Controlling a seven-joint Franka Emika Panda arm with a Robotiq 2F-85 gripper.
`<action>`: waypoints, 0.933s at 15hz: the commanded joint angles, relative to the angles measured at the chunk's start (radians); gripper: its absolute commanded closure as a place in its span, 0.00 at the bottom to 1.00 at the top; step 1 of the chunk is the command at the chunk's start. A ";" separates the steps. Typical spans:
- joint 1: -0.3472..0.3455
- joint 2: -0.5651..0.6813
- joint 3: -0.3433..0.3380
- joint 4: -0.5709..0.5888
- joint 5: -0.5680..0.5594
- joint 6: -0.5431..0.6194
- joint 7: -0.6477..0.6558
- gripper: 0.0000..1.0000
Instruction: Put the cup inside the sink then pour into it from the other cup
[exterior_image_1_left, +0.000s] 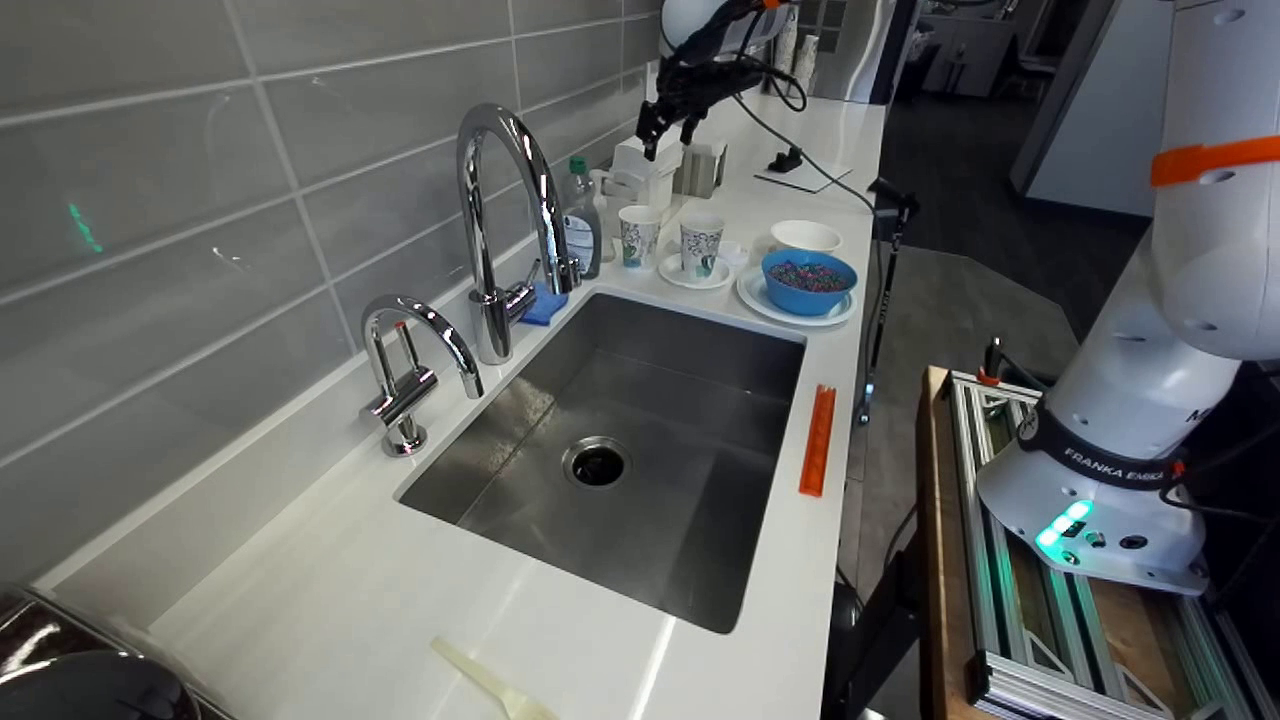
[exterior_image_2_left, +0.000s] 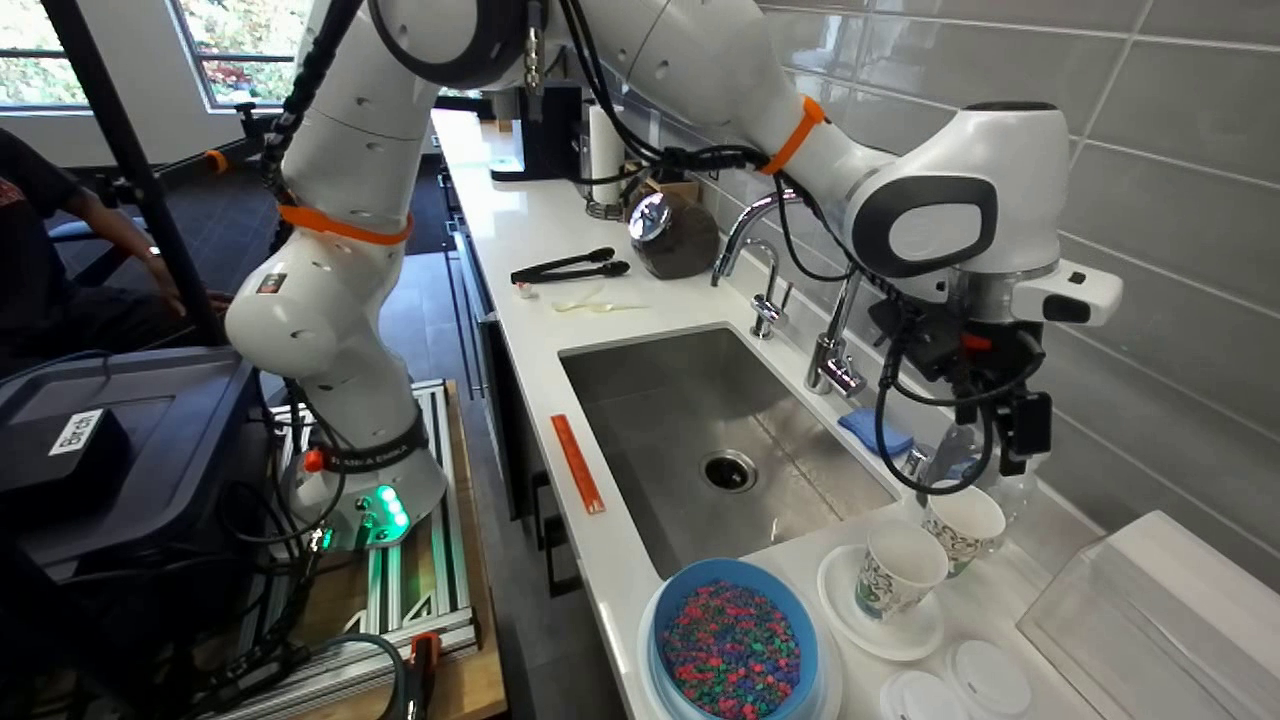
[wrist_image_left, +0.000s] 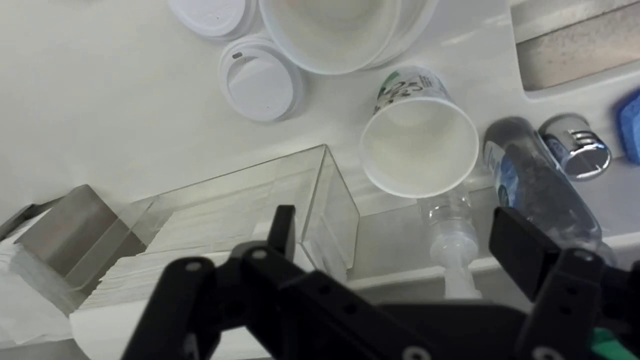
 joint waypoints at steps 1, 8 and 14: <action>-0.026 0.104 0.018 0.143 0.002 -0.112 -0.084 0.00; -0.013 0.055 0.010 0.076 -0.003 -0.061 -0.044 0.00; -0.026 0.070 0.020 0.079 0.013 -0.027 -0.071 0.00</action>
